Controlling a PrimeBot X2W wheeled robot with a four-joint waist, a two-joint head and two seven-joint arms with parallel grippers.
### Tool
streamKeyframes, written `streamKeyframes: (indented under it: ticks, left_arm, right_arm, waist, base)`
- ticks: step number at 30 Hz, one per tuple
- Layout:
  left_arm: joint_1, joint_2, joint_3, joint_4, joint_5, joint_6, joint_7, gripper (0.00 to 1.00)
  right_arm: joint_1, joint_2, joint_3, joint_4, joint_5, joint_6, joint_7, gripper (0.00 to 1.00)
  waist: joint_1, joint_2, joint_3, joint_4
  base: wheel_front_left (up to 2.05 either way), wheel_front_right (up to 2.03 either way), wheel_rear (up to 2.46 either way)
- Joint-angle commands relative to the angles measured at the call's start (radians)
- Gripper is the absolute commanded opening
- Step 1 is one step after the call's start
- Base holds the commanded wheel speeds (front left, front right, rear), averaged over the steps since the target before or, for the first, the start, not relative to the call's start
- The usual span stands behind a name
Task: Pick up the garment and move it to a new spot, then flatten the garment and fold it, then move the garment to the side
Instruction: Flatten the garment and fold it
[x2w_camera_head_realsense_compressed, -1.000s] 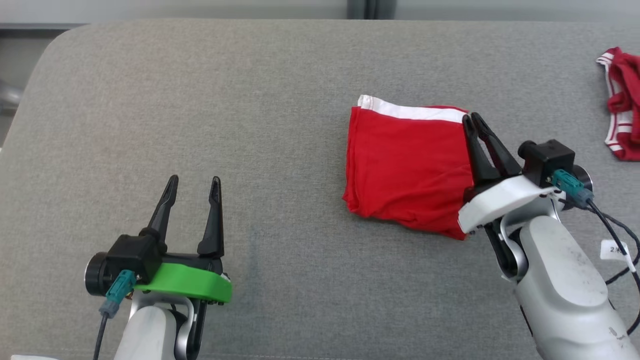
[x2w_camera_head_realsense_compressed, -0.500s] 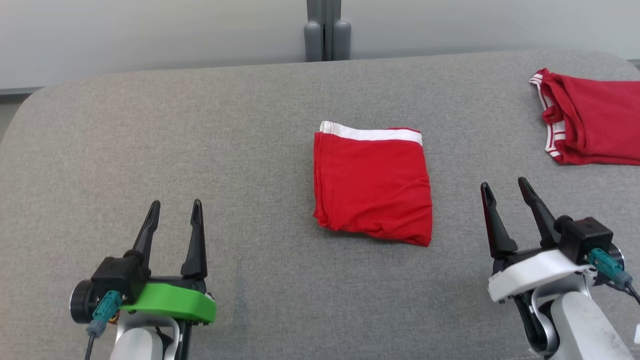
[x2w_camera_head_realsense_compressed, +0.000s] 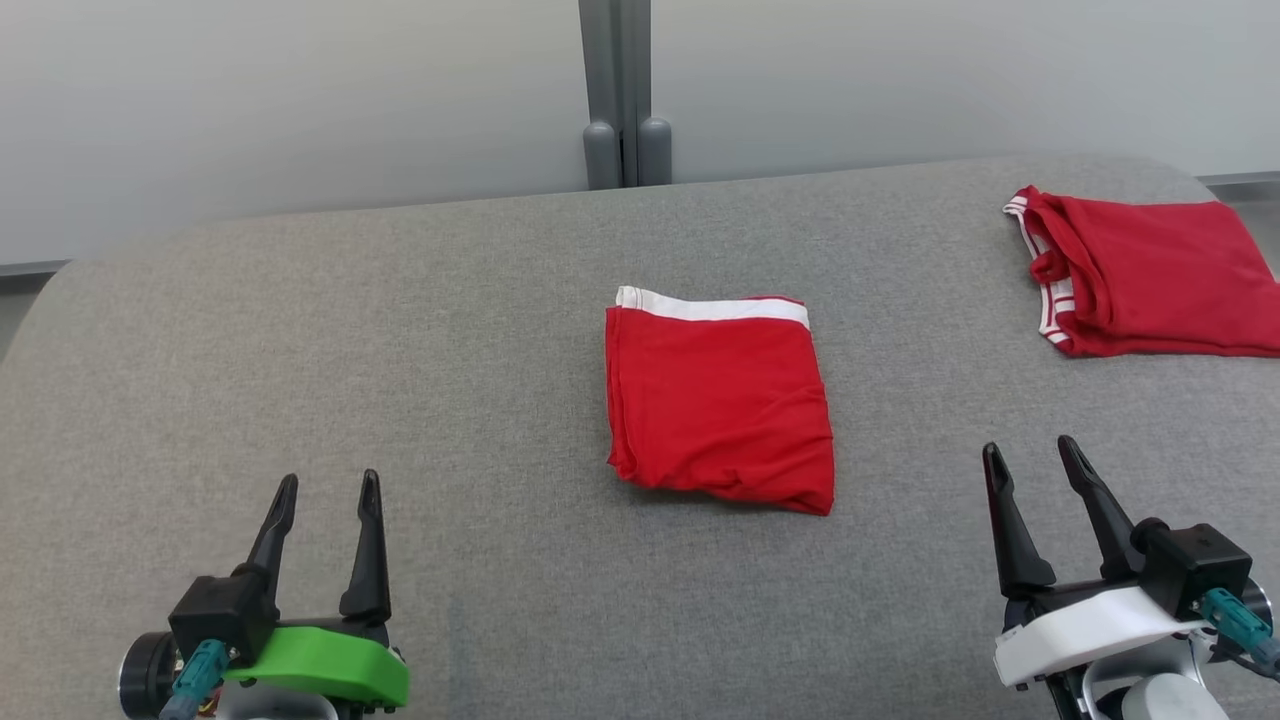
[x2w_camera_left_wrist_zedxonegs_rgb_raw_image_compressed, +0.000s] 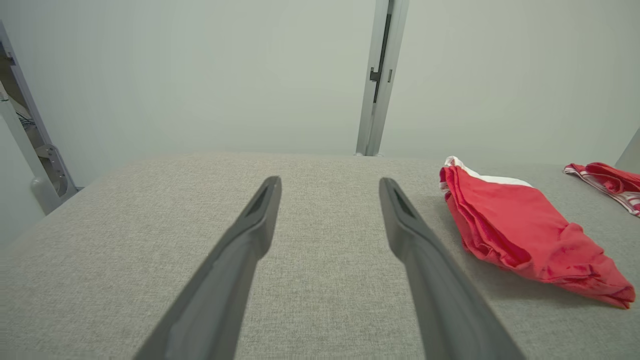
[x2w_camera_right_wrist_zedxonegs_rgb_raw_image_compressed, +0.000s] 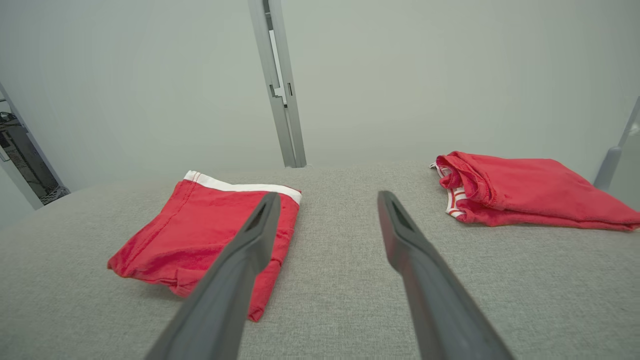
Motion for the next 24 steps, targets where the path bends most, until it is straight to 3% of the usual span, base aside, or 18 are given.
streamKeyframes:
  ticks: [1, 24]
  left_arm:
    - [0.019, 0.009, 0.007, 0.0, 0.003, -0.002, 0.0, 1.0]
    - [0.07, 0.025, 0.017, -0.027, 0.01, 0.008, 0.0, 1.0]
  right_arm:
    - [0.018, 0.004, -0.005, -0.014, -0.005, -0.001, 0.005, 1.0]
    - [0.072, 0.016, -0.031, -0.081, -0.034, -0.001, 0.062, 1.0]
  waist:
    - [0.0, -0.0001, -0.013, -0.003]
    - [0.0, -0.0001, -0.033, 0.018]
  base:
    - [0.0, 0.0, 0.0]
    - [0.0, 0.0, 0.0]
